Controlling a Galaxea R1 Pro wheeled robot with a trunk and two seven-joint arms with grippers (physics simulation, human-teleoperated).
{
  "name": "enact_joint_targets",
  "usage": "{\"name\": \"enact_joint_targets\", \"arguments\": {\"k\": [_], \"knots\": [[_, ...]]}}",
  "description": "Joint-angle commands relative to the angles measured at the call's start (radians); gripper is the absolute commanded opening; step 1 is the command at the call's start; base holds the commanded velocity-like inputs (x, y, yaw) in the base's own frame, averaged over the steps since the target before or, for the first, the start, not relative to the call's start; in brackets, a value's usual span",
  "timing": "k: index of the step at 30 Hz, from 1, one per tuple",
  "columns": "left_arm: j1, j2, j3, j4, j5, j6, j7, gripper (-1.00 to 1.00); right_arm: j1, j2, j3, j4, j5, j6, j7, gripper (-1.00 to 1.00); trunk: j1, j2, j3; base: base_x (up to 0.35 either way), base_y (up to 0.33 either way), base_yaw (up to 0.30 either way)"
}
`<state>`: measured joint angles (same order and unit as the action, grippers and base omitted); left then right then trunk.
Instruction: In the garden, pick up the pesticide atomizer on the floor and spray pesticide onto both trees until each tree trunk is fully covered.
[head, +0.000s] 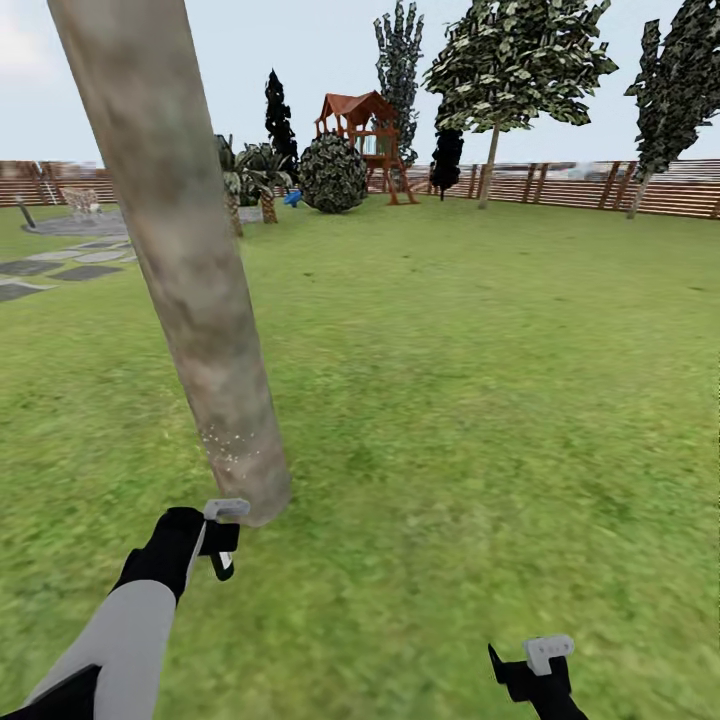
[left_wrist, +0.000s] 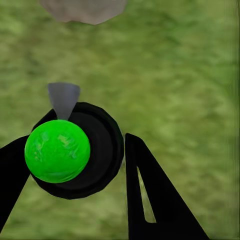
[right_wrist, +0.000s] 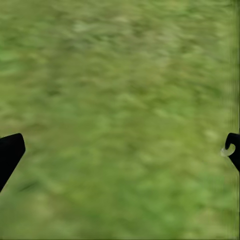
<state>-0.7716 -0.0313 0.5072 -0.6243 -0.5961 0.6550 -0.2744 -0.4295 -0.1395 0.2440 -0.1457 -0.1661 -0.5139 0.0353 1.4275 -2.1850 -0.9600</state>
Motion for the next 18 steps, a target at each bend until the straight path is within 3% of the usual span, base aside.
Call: {"name": "enact_joint_targets", "arguments": {"k": [1, 5, 18], "knots": [[0.000, 0.001, 0.001, 0.000, 0.001, 0.000, 0.000, -1.00, 0.000, 0.000, 0.000, 0.000, 0.000, 0.000, 0.000, 1.00, 0.000, 0.000, 0.000, 0.089, -0.270, 0.000], [0.000, 0.005, 0.001, 0.000, 0.001, 0.000, 0.006, -1.00, 0.000, 0.001, 0.000, 0.000, 0.000, 0.000, 0.000, 1.00, 0.000, 0.000, 0.000, 0.058, -0.270, 0.097], [0.006, 0.025, -0.001, 0.005, -0.005, 0.003, 0.013, -1.00, 0.000, 0.000, 0.000, -0.001, -0.001, 0.000, 0.000, 1.00, 0.000, 0.000, 0.000, 0.043, -0.273, 0.274]]}}
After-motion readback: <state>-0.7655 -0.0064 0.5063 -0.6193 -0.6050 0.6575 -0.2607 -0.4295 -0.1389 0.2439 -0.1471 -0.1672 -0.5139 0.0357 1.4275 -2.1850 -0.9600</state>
